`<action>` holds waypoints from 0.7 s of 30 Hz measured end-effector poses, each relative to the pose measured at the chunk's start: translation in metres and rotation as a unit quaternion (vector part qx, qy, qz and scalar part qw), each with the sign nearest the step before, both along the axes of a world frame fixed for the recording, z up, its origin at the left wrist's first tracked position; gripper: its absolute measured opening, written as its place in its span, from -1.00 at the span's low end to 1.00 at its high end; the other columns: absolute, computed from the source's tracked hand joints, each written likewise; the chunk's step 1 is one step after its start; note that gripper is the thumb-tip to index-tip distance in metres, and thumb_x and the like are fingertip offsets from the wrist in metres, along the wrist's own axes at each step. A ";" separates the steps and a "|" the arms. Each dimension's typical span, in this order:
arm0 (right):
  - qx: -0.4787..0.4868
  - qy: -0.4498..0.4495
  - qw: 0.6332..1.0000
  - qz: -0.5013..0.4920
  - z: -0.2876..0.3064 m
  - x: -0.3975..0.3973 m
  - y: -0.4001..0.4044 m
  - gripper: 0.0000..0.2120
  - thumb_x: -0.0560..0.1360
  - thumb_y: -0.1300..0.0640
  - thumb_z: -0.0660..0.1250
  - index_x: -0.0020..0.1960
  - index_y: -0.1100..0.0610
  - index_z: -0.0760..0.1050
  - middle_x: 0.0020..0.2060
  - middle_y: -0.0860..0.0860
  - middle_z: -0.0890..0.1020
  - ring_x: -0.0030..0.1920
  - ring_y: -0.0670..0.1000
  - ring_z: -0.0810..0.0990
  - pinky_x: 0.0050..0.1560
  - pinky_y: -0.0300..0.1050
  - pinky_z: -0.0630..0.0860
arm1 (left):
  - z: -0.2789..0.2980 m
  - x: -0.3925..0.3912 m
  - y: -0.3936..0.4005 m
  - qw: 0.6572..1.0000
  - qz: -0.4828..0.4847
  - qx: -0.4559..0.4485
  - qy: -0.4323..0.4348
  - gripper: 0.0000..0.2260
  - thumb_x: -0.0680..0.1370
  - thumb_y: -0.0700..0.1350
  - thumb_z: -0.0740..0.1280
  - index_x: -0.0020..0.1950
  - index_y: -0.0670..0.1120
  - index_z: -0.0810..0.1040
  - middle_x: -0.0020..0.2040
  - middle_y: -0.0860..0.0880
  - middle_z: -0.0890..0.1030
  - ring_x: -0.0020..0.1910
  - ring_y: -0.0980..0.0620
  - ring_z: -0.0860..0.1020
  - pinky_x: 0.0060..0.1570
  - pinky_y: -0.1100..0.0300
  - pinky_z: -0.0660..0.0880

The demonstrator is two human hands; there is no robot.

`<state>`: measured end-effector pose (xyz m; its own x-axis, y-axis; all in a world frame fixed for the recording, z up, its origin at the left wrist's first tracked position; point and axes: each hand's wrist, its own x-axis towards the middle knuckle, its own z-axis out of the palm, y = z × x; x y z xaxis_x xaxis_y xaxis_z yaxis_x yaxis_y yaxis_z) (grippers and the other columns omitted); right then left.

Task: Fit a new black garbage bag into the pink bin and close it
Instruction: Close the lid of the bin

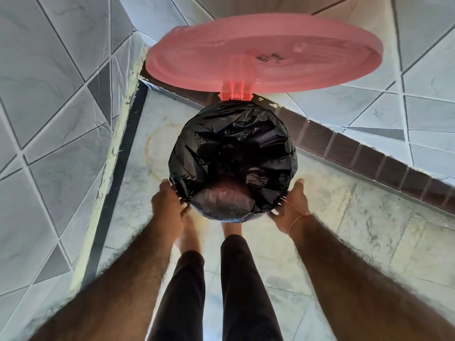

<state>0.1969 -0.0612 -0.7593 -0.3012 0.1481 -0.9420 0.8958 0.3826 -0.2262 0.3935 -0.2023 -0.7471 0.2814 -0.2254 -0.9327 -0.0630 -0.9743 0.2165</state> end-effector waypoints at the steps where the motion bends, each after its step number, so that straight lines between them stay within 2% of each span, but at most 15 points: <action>1: 0.032 0.040 0.999 0.012 0.001 -0.006 0.000 -0.36 0.46 -0.41 -0.03 0.08 0.08 0.52 -0.04 0.03 0.62 0.04 0.11 0.57 0.07 0.04 0.48 | 0.000 0.002 -0.007 0.999 -0.035 -0.027 -0.015 -0.72 0.58 0.00 0.11 -0.12 -0.10 0.53 -0.08 -0.13 0.62 -0.20 -0.03 0.58 -0.14 0.06 0.51; 3: 0.111 0.163 0.977 0.087 0.004 -0.022 0.003 -0.43 0.32 -0.43 0.06 -0.20 0.06 0.49 -0.21 0.05 0.56 -0.10 0.12 0.52 -0.15 0.00 0.42 | 0.004 0.004 -0.028 0.992 -0.094 -0.085 -0.027 -0.74 0.59 -0.11 0.06 -0.24 -0.06 0.43 -0.21 -0.13 0.54 -0.44 0.09 0.50 -0.35 0.16 0.40; 5: 0.111 0.256 0.947 0.160 0.017 -0.040 -0.002 -0.49 0.29 -0.37 0.13 -0.34 0.09 0.44 -0.31 0.07 0.51 -0.24 0.11 0.46 -0.23 0.03 0.37 | 0.017 -0.002 -0.053 0.989 -0.095 -0.117 0.004 -0.74 0.59 -0.14 0.08 -0.28 -0.05 0.40 -0.40 -0.05 0.47 -0.63 0.14 0.41 -0.48 0.22 0.29; 6: 0.081 0.276 0.943 0.169 0.030 -0.046 -0.013 -0.53 0.34 -0.32 0.17 -0.36 0.09 0.44 -0.36 0.06 0.50 -0.31 0.09 0.44 -0.28 0.01 0.35 | 0.026 -0.007 -0.066 0.987 -0.085 -0.138 0.019 -0.75 0.59 -0.11 0.11 -0.27 -0.05 0.42 -0.44 -0.02 0.47 -0.64 0.13 0.40 -0.49 0.23 0.28; 8: -0.006 0.246 0.961 0.126 0.064 -0.064 -0.044 -0.60 0.49 -0.24 0.18 -0.27 0.06 0.47 -0.38 0.02 0.50 -0.39 0.02 0.43 -0.33 -0.11 0.34 | 0.058 -0.022 -0.091 0.979 -0.079 -0.187 0.031 -0.80 0.58 -0.04 0.17 -0.17 -0.07 0.50 -0.36 -0.05 0.54 -0.52 0.08 0.47 -0.44 0.23 0.37; 9: -0.051 0.209 0.971 0.104 0.079 -0.076 -0.057 -0.60 0.53 -0.24 0.16 -0.19 0.08 0.49 -0.32 0.02 0.54 -0.34 0.00 0.47 -0.29 -0.14 0.38 | 0.073 -0.029 -0.102 0.976 -0.069 -0.202 0.047 -0.79 0.57 0.01 0.18 -0.10 -0.06 0.53 -0.29 -0.06 0.58 -0.43 0.05 0.51 -0.38 0.22 0.42; 12: -0.124 0.119 0.982 0.084 0.124 -0.109 -0.093 -0.55 0.52 -0.27 0.18 0.04 0.12 0.49 0.00 0.13 0.57 0.01 0.09 0.57 -0.02 -0.03 0.52 | 0.115 -0.047 -0.135 0.972 -0.052 -0.186 0.130 -0.72 0.53 0.17 0.20 -0.03 0.00 0.54 -0.13 -0.07 0.62 -0.24 0.01 0.58 -0.20 0.17 0.53; 14: -0.117 0.091 0.980 0.133 0.148 -0.121 -0.107 -0.55 0.51 -0.22 0.22 0.08 0.16 0.48 0.08 0.15 0.56 0.08 0.13 0.58 -0.03 -0.01 0.55 | 0.135 -0.057 -0.146 0.973 -0.092 -0.168 0.128 -0.77 0.48 0.13 0.30 -0.06 -0.02 0.55 -0.08 -0.09 0.61 -0.22 -0.01 0.58 -0.15 0.15 0.58; 16: -0.102 0.081 0.976 0.174 0.162 -0.124 -0.112 -0.63 0.52 -0.15 0.22 0.02 0.17 0.49 0.03 0.12 0.59 -0.01 0.12 0.61 -0.12 -0.05 0.54 | 0.145 -0.062 -0.145 0.969 -0.146 -0.170 0.101 -0.86 0.46 0.02 0.36 -0.12 -0.04 0.55 -0.11 -0.10 0.59 -0.27 0.00 0.56 -0.21 0.15 0.61; 18: -0.069 0.088 0.974 0.199 0.166 -0.119 -0.107 -0.78 0.53 -0.02 0.25 -0.07 0.13 0.51 -0.09 0.08 0.60 -0.11 0.10 0.61 -0.14 -0.05 0.53 | 0.148 -0.059 -0.135 0.962 -0.190 -0.185 0.065 -0.93 0.48 -0.12 0.34 -0.20 -0.07 0.56 -0.17 -0.12 0.60 -0.30 -0.02 0.56 -0.14 0.09 0.63; 19: -0.049 0.098 0.971 0.213 0.162 -0.113 -0.099 -0.86 0.52 0.05 0.26 -0.13 0.11 0.51 -0.16 0.06 0.60 -0.16 0.08 0.60 -0.11 -0.03 0.54 | 0.145 -0.054 -0.127 0.957 -0.212 -0.190 0.045 -0.89 0.46 -0.18 0.33 -0.27 -0.08 0.57 -0.19 -0.14 0.61 -0.29 -0.05 0.57 -0.09 0.05 0.60; 21: -0.001 0.118 0.958 0.263 0.149 -0.101 -0.080 -0.85 0.51 0.17 0.27 -0.23 0.08 0.52 -0.28 0.03 0.57 -0.24 0.06 0.55 -0.11 -0.05 0.54 | 0.136 -0.041 -0.108 0.946 -0.252 -0.203 0.016 -0.84 0.40 -0.22 0.31 -0.35 -0.09 0.61 -0.18 -0.17 0.62 -0.23 -0.11 0.57 -0.07 0.00 0.57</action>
